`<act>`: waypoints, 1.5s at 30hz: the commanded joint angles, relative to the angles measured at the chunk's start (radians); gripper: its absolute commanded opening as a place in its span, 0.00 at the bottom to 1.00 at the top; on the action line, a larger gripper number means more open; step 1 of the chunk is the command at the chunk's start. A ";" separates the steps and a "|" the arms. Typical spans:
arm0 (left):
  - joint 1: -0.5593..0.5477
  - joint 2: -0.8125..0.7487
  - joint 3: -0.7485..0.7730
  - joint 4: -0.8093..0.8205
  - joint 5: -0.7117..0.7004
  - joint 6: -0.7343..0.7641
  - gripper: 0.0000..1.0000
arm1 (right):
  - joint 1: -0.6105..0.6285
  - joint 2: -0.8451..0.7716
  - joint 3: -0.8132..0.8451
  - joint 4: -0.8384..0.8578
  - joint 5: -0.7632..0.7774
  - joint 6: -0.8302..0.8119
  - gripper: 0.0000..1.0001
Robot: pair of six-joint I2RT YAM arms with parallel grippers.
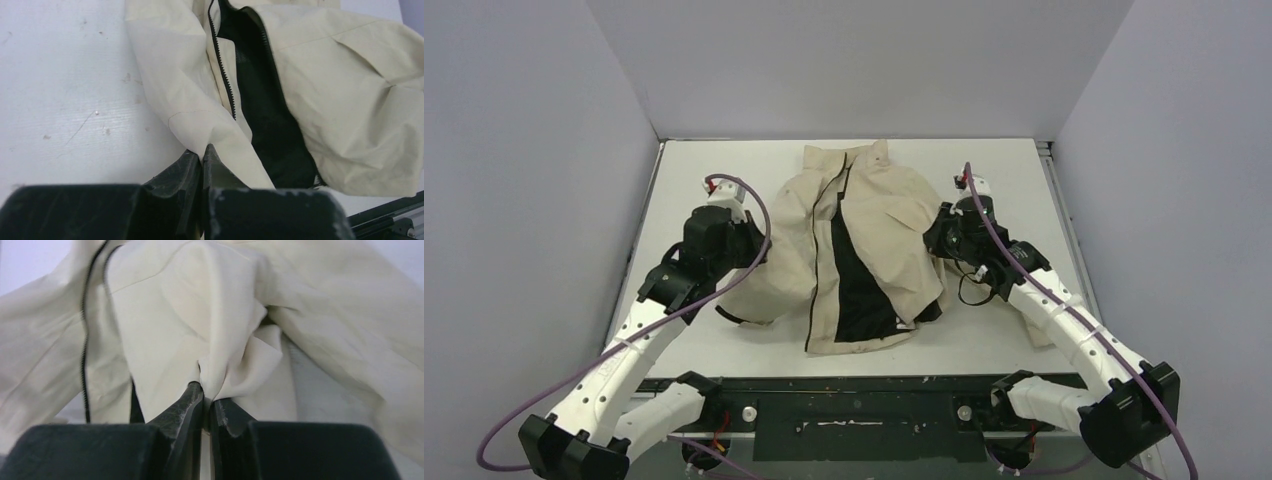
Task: Zip up the jacket
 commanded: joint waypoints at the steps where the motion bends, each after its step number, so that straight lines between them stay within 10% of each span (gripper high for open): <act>1: 0.007 0.000 0.005 -0.050 -0.072 -0.016 0.00 | -0.062 -0.026 -0.016 -0.093 0.281 -0.023 0.00; 7: 0.007 0.085 -0.040 -0.046 -0.178 -0.015 0.00 | -0.102 -0.010 -0.085 -0.094 0.225 -0.041 0.12; 12: 0.014 0.132 -0.019 -0.114 -0.361 -0.005 0.61 | -0.100 -0.087 -0.054 -0.106 0.171 -0.081 0.48; 15: 0.040 0.132 0.024 -0.157 -0.420 -0.009 0.75 | -0.096 -0.139 0.000 -0.133 0.133 -0.101 0.53; 30: -0.131 -0.088 -0.034 -0.097 -0.215 -0.171 0.75 | 0.285 -0.098 0.074 -0.035 0.057 0.053 0.53; 45: -0.130 -0.226 0.008 -0.488 -0.207 -0.327 0.77 | 0.456 0.653 0.305 0.281 0.209 0.194 0.62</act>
